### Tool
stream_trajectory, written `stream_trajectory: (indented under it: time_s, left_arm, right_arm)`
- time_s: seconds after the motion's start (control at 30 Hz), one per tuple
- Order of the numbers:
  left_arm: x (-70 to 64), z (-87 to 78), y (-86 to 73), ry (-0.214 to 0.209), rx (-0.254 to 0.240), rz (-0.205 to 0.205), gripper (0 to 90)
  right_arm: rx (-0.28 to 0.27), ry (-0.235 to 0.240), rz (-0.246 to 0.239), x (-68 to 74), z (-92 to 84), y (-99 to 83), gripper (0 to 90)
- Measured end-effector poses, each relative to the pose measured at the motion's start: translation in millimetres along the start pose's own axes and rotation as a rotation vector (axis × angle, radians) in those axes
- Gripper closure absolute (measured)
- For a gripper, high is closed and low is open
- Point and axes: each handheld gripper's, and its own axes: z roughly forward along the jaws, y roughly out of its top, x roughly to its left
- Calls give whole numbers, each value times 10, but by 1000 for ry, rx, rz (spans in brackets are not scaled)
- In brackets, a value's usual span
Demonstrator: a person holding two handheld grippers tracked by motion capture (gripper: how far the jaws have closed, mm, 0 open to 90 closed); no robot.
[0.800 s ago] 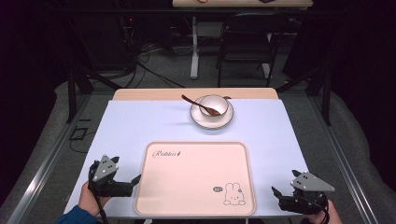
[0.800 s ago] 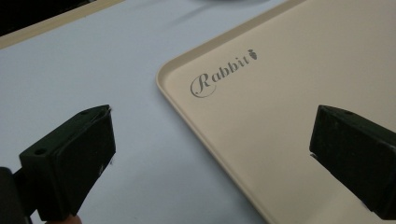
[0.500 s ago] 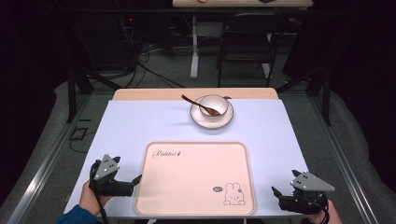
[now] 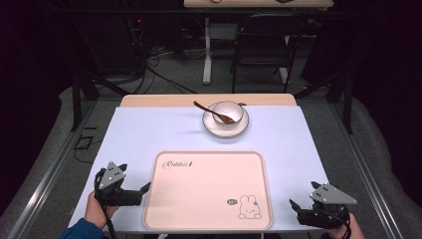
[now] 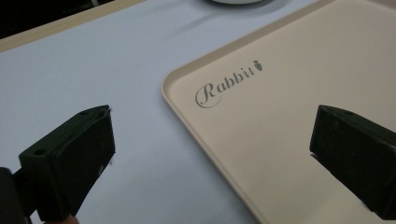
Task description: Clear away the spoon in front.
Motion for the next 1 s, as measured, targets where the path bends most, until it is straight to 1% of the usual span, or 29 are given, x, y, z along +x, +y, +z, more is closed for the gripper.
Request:
stream_trajectory:
  time_s: [0.07, 0.17, 0.27, 0.37, 0.43, 0.5, 0.57, 0.6, 0.67, 0.73, 0.77, 0.87, 0.97, 1.0]
  left_arm:
    - [7, 8, 18, -5, 0, -7, 1]
    - [8, 8, 37, -4, -19, -17, 1]
    - [2, 21, 66, 1, -25, -9, 0]
    - [-13, 57, 120, 6, -42, -3, 0]
    - [-20, 72, 134, 5, -41, 0, 0]
    - [-43, 108, 158, -8, -46, 0, 0]
    - [-60, 134, 183, -29, -57, 14, 0]
    - [-83, 162, 210, -35, -66, 13, 0]
    - [-92, 179, 222, -38, -65, 17, 0]
    - [-121, 227, 253, -46, -56, 33, 0]
    - [-121, 227, 253, -46, -56, 33, 0]
    - [-150, 267, 278, -54, -60, 46, 0]
    - [-162, 302, 308, -51, -72, 48, 0]
    - [-168, 321, 315, -56, -71, 47, 0]
  right_arm:
    - [2, 2, -4, -1, 2, 0, 143]
    - [1, 2, -3, -2, 3, -1, 143]
    - [2, -1, 0, -3, 2, -3, 143]
    - [5, -2, 2, 1, 5, 1, 143]
    - [4, -1, 1, 2, 4, 2, 143]
    - [5, -2, 2, 6, 6, 4, 143]
    - [5, -3, 2, 2, 6, 2, 143]
    - [6, -3, 3, 1, 8, 3, 143]
    - [7, -1, 0, 3, 10, 5, 143]
    - [7, -1, -2, 2, 7, 2, 143]
    - [6, -1, -5, -3, 4, -2, 143]
    - [3, -5, 2, -1, -3, -5, 143]
    - [4, -4, 1, -2, -1, -6, 143]
    - [4, -5, 1, -2, -1, -6, 143]
